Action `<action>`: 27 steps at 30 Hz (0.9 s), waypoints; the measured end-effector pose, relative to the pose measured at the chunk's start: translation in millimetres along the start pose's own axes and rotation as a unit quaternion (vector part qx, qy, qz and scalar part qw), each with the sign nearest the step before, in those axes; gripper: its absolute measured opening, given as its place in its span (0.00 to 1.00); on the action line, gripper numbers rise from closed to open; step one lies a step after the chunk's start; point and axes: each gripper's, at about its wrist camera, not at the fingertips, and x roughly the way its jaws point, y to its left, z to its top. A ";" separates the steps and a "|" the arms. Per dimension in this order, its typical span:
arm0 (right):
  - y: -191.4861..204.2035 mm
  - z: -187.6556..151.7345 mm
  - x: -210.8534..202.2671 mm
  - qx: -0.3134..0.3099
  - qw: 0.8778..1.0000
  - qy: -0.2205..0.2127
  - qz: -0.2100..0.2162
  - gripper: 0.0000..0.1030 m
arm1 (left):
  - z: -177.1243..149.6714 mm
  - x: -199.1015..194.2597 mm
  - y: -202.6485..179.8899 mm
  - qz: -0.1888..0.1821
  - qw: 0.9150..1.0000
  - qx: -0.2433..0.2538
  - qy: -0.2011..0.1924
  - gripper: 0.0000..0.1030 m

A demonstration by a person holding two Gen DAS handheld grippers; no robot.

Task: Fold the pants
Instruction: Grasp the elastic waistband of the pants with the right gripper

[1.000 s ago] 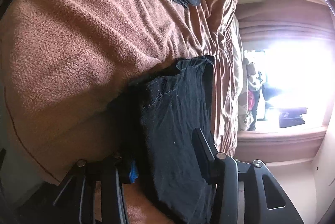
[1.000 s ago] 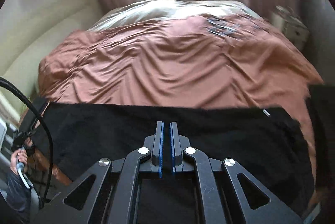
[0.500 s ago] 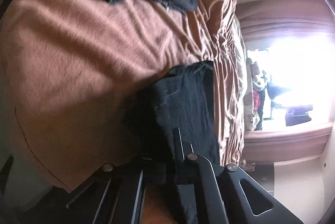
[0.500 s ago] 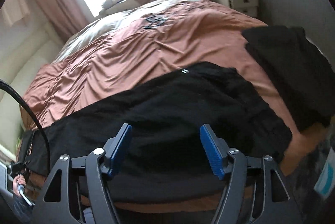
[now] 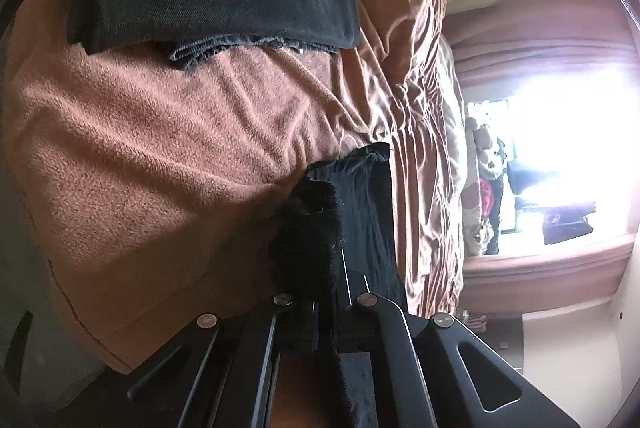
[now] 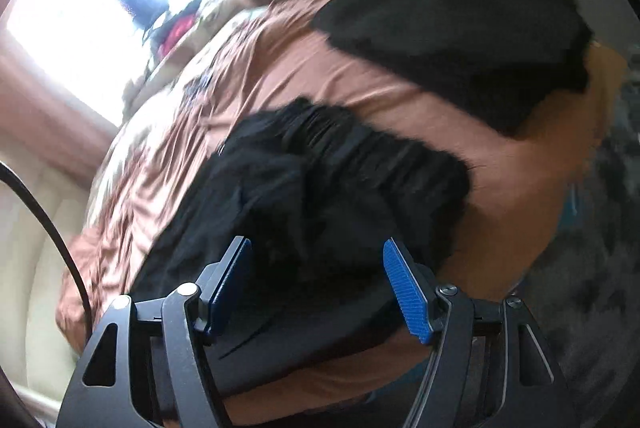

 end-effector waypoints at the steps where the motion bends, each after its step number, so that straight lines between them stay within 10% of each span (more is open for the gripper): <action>1: -3.5 -1.2 -4.9 0.004 1.000 -0.009 -0.009 0.64 | -0.3 -0.7 0.6 0.001 1.000 0.001 0.000 0.03; 5: -19.2 -4.4 -13.7 0.030 0.998 -0.016 -0.050 0.64 | -1.8 -1.6 2.8 0.006 1.000 0.002 0.003 0.04; 12: -25.2 4.7 11.9 0.043 0.998 0.043 0.024 0.64 | -2.7 -1.6 -2.8 0.021 1.000 0.019 0.007 0.04; 17: -30.7 18.3 32.2 0.058 0.996 0.061 0.018 0.07 | -4.2 -1.6 -5.3 0.026 0.999 0.023 0.007 0.04; 27: -56.8 30.6 0.4 0.057 0.997 0.024 0.034 0.02 | -14.3 -1.4 -7.0 0.039 0.998 0.042 0.014 0.04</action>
